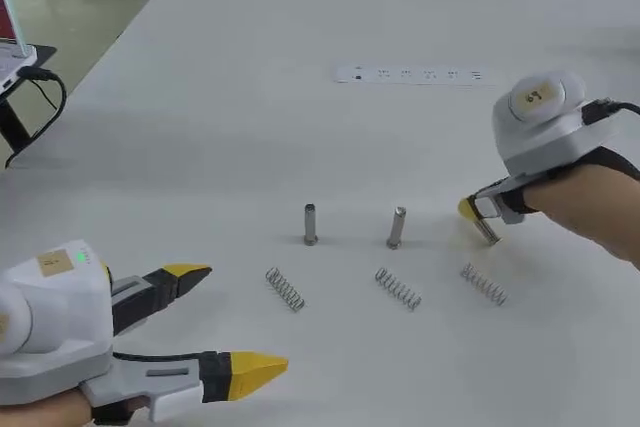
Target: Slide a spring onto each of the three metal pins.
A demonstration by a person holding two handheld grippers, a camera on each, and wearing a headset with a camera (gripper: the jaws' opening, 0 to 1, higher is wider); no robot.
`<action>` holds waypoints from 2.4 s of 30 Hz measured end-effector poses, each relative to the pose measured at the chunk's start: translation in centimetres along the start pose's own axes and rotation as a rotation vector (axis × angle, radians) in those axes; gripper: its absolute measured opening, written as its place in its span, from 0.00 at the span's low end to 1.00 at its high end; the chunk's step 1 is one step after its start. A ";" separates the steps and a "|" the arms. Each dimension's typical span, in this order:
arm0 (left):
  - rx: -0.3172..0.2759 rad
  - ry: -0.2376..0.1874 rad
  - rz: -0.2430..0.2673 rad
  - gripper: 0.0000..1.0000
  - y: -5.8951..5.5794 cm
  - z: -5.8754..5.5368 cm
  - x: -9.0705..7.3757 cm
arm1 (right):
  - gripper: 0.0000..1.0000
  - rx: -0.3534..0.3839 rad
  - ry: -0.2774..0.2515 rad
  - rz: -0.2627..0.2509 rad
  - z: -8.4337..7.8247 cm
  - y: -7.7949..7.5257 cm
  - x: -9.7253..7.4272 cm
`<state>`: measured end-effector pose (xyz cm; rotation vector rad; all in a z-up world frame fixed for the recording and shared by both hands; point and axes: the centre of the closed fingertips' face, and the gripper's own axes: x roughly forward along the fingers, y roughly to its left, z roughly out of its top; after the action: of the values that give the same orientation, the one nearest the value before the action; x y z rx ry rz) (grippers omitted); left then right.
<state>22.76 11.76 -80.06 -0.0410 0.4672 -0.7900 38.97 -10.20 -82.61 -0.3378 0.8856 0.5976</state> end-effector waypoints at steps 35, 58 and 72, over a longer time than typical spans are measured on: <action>0.007 0.005 -0.018 0.80 -0.6 0.2 0.4 | 0.05 0.038 -0.099 -0.014 -0.4 0.3 -3.1; 0.012 0.006 -0.025 0.80 -1.0 0.1 0.3 | 0.05 0.058 -0.106 -0.011 -1.1 0.4 -3.7; 0.013 0.009 -0.028 0.80 -1.0 0.0 0.3 | 0.06 0.033 -0.098 -0.008 -1.9 0.8 -3.7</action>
<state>22.25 10.89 -79.98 -0.0323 0.4715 -0.8211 35.54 -11.84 -80.80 -0.2799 0.7986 0.5867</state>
